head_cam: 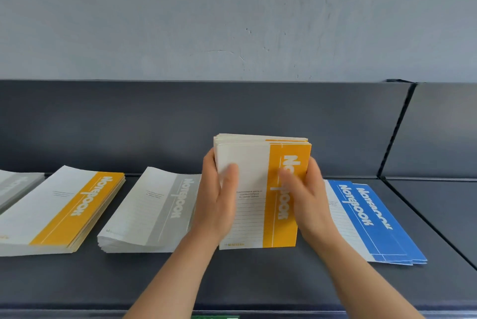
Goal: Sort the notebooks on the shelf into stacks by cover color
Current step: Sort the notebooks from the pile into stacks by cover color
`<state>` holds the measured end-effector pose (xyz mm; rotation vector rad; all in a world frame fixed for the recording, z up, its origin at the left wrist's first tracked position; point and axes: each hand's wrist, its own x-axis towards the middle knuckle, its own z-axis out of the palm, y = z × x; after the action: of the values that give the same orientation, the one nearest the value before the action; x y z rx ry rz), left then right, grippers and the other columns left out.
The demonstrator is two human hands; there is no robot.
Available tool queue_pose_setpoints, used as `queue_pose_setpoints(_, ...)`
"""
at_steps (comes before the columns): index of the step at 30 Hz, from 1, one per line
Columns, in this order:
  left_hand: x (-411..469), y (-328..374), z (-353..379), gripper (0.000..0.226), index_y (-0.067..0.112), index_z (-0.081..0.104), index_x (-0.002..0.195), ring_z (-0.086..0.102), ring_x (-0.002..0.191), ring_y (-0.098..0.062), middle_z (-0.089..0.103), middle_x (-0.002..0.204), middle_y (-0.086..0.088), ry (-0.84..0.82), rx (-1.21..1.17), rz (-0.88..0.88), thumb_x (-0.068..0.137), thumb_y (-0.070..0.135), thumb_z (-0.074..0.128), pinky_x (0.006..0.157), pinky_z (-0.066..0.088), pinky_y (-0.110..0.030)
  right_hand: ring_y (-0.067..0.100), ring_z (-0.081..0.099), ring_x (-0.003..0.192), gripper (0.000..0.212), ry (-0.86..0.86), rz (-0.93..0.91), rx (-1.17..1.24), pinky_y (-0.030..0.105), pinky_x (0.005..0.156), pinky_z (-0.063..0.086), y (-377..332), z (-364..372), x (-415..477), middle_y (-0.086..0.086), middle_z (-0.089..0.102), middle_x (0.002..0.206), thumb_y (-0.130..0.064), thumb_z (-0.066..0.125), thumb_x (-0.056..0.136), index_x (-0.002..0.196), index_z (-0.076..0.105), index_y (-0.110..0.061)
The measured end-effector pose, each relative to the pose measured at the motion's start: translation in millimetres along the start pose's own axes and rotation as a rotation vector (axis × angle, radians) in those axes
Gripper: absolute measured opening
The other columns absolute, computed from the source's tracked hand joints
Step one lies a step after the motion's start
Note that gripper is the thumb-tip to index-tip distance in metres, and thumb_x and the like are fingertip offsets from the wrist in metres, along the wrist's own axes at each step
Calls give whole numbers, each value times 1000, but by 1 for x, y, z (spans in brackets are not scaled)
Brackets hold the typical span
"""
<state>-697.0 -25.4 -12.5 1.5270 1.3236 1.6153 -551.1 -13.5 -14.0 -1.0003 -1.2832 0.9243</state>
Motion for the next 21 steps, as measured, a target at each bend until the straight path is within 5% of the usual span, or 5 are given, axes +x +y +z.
queue_pose_setpoints(6, 0, -2, -8, 44, 32, 31, 137, 53, 112, 1, 52, 124, 18, -64, 69, 76, 95, 41, 41, 79, 48, -9, -5, 61, 98, 24, -58, -103, -75, 17, 72, 54, -1, -7, -3, -30, 62, 103, -38, 54, 88, 109, 44, -41)
queue_pose_setpoints(11, -15, -13, -9, 63, 51, 24, 136, 45, 118, 11, 44, 129, 33, -156, 33, -14, 79, 60, 50, 82, 42, -8, -2, 56, 110, 45, -136, -64, -81, 21, 86, 49, 14, -14, -15, -26, 58, 119, -35, 52, 91, 132, 36, -41)
queue_pose_setpoints(16, -20, -18, -8, 61, 51, 23, 138, 43, 116, 14, 43, 126, 38, -171, 4, -74, 83, 61, 48, 73, 42, -3, -6, 55, 105, 38, -94, -4, -120, 19, 83, 44, 24, -9, -18, -28, 58, 113, -18, 45, 98, 127, 41, -43)
queue_pose_setpoints(21, -22, -24, -9, 58, 46, 24, 139, 41, 116, 15, 42, 130, 34, -207, 69, -93, 87, 53, 51, 73, 43, -2, -12, 53, 99, 29, -82, 44, -203, 13, 76, 40, 27, -10, -20, -34, 56, 103, -24, 47, 97, 114, 44, -46)
